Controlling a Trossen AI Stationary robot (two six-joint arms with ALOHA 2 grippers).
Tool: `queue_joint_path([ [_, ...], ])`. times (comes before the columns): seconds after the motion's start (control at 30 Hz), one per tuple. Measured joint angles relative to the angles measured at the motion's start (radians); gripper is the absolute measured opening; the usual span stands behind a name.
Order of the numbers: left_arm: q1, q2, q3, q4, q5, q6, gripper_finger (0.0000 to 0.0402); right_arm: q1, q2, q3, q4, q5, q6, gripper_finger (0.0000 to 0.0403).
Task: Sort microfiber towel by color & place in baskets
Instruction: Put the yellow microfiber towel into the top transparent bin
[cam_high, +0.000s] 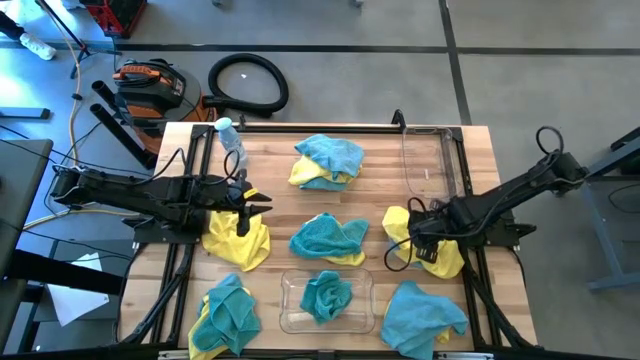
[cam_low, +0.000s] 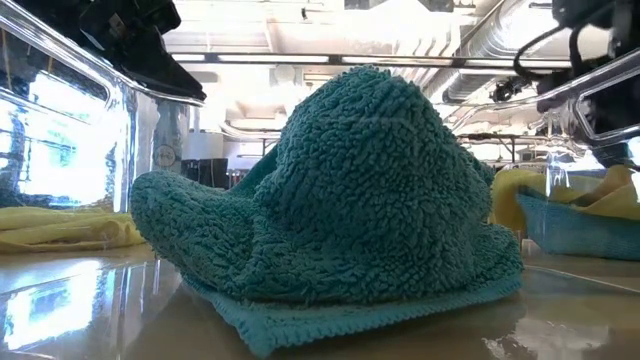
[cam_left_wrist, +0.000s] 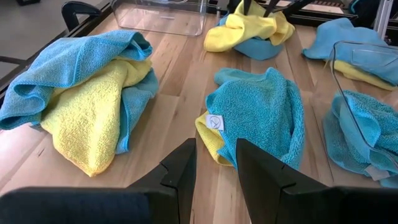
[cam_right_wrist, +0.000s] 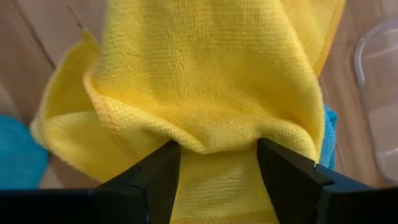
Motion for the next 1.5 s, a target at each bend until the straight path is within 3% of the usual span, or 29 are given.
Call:
queue_joint_path([
  [0.27, 0.000, 0.000, 0.000, 0.000, 0.000, 0.000, 0.0103, 0.000, 0.000, -0.065, 0.049, 0.014, -0.008, 0.0196],
  [0.37, 0.000, 0.000, 0.000, 0.000, 0.000, 0.000, 0.0103, 0.000, 0.000, -0.057, 0.050, 0.014, -0.009, 0.0147],
  [0.47, 0.000, 0.000, 0.000, 0.000, 0.000, 0.000, 0.0103, 0.000, 0.000, -0.031, 0.041, 0.012, -0.011, 0.0065],
  [0.53, 0.000, 0.000, 0.000, 0.000, 0.000, 0.000, 0.0103, 0.000, 0.000, -0.002, 0.010, 0.001, -0.010, 0.0018],
  [0.7, 0.000, 0.000, 0.000, 0.000, 0.000, 0.000, 0.0103, 0.000, 0.000, 0.143, -0.165, 0.046, 0.042, 0.0023],
  [0.8, 0.000, 0.000, 0.000, 0.000, 0.000, 0.000, 0.0103, 0.000, 0.000, 0.276, -0.293, 0.105, 0.058, 0.0006],
  [1.1, 0.000, 0.000, 0.000, 0.000, 0.000, 0.000, 0.0103, 0.000, 0.000, 0.765, -0.582, 0.445, 0.055, 0.0003],
  [1.37, 0.000, 0.000, 0.000, 0.001, 0.000, 0.000, 0.0103, -0.007, -0.008, 1.149, -0.584, 0.829, -0.137, 0.0001],
  [1.5, 0.000, 0.000, 0.000, 0.000, -0.001, 0.000, 0.0103, -0.042, -0.009, 1.279, -0.584, 0.954, -0.240, 0.0001],
])
